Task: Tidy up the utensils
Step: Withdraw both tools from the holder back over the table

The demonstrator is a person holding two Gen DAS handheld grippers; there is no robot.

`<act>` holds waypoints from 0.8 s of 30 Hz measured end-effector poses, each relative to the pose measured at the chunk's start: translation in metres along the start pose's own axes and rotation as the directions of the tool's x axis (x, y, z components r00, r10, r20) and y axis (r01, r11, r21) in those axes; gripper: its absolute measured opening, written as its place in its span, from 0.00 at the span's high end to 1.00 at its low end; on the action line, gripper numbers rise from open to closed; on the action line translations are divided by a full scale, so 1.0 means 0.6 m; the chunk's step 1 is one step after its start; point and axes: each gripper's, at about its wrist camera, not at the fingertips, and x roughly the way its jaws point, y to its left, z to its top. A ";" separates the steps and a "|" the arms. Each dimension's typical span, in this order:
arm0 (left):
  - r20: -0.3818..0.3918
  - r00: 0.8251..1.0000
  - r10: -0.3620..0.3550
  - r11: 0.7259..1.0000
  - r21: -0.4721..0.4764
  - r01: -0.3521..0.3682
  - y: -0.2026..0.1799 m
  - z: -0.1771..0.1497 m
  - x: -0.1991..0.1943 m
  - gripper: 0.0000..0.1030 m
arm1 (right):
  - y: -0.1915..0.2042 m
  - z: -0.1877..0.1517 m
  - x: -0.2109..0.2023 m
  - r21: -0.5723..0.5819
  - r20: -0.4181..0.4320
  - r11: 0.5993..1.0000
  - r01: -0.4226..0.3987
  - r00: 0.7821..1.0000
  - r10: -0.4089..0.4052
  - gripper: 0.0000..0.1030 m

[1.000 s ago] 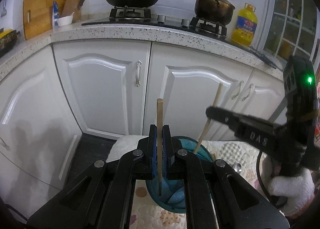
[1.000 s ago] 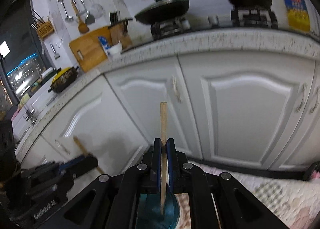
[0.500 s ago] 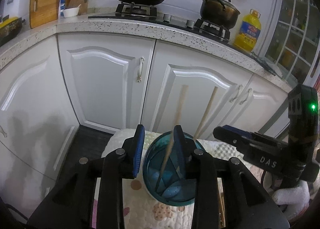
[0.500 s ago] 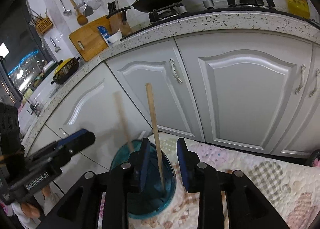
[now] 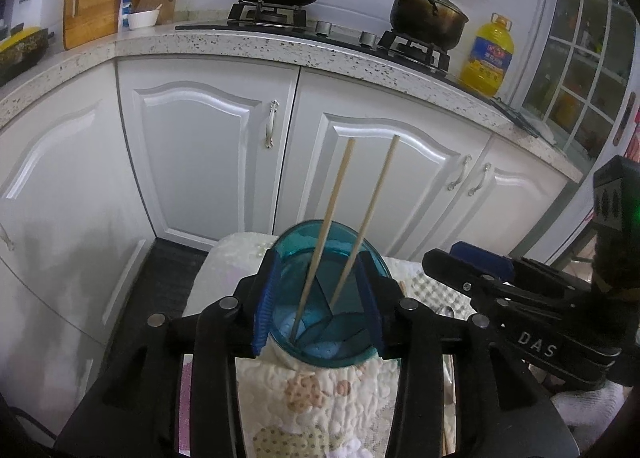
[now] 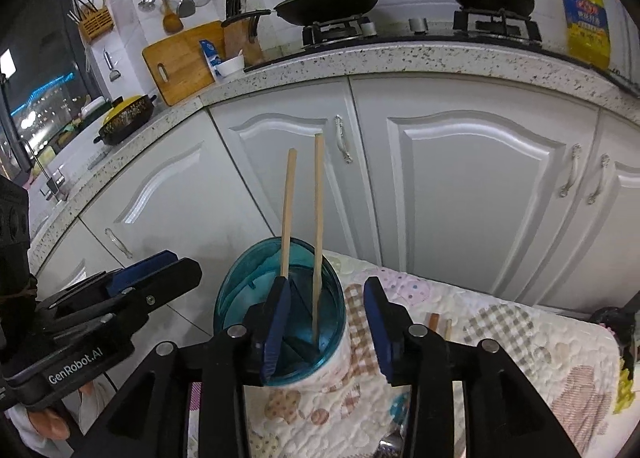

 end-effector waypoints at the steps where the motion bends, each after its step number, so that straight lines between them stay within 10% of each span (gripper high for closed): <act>1: 0.001 1.000 0.002 1.000 0.003 -0.002 -0.003 -0.003 -0.002 0.63 | 0.001 -0.003 -0.005 0.001 0.003 1.000 0.004 1.000 -0.004 0.60; 24: -0.037 0.998 -0.050 0.995 0.089 0.053 -0.117 -0.096 -0.044 0.52 | -0.040 -0.127 -0.145 0.065 0.012 0.985 0.159 0.987 -0.160 0.56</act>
